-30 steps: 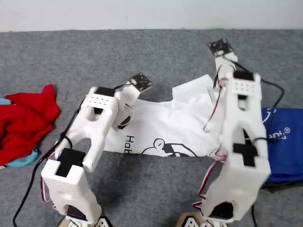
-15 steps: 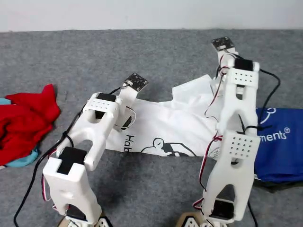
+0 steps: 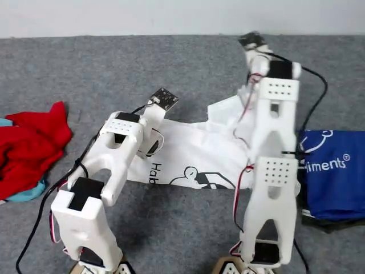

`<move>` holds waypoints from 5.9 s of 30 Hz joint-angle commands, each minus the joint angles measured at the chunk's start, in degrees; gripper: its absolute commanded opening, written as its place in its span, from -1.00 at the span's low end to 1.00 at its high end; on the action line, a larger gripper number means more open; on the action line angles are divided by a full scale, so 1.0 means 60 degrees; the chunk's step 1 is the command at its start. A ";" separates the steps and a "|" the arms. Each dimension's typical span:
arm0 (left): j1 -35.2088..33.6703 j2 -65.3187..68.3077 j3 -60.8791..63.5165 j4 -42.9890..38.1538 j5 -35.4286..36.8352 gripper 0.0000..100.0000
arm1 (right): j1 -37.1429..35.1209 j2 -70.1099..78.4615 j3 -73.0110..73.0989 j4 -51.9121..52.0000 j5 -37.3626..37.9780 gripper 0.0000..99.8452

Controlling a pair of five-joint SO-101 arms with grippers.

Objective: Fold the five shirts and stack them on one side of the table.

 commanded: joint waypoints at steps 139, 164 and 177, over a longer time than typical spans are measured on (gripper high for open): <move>-0.1231 0.1128 -0.4872 0.1128 0.1348 -0.97 | 0.1853 -1.0366 1.6879 -0.4901 0.1802 -0.65; -0.1392 0.0278 -0.3231 0.6842 0.0264 -0.80 | 0.1634 -1.3707 1.7524 -0.2821 0.1875 -0.66; -0.1641 0.1612 -0.2630 0.5289 -0.0059 -0.80 | 0.1634 -1.4220 1.7788 -0.2821 0.1875 -0.66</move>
